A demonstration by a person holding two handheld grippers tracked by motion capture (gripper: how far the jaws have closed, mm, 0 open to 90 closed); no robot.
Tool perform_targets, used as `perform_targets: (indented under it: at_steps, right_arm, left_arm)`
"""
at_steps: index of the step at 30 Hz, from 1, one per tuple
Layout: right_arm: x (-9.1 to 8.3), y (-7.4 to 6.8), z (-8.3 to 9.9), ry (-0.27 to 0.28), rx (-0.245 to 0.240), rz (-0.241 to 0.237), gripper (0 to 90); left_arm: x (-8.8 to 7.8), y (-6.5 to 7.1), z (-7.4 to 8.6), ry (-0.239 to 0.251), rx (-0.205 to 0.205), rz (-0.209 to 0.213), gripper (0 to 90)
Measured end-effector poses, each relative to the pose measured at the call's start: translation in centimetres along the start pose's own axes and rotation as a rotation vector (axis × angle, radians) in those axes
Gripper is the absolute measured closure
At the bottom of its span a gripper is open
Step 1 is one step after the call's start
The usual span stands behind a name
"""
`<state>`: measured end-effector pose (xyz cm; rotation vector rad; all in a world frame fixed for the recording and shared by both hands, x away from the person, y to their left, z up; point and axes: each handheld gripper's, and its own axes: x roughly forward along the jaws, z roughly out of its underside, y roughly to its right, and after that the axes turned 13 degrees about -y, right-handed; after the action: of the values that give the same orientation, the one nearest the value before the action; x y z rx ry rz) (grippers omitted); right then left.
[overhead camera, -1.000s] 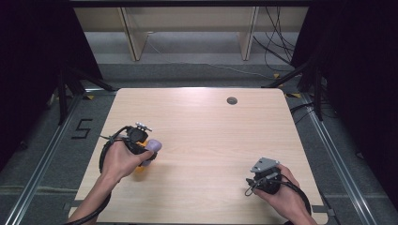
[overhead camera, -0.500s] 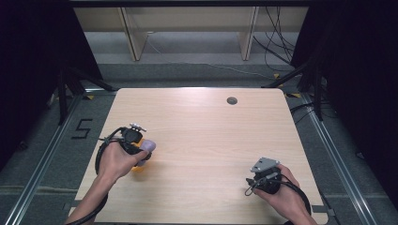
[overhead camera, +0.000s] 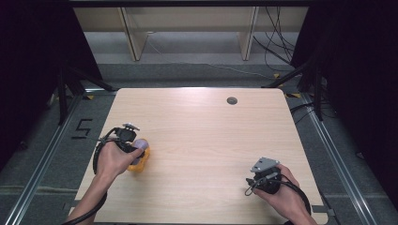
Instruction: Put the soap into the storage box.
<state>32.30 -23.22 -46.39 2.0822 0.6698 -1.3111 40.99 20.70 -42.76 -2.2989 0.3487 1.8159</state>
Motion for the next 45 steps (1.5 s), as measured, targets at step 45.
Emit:
perform_targets:
  at_steps: [45]
  right_arm:
    - [0.0, 0.1, 0.0, 0.001, -0.013, -0.014, 44.9]
  left_arm:
    - [-1.1, -1.7, 3.2, 0.279, 0.078, 0.067, 41.7]
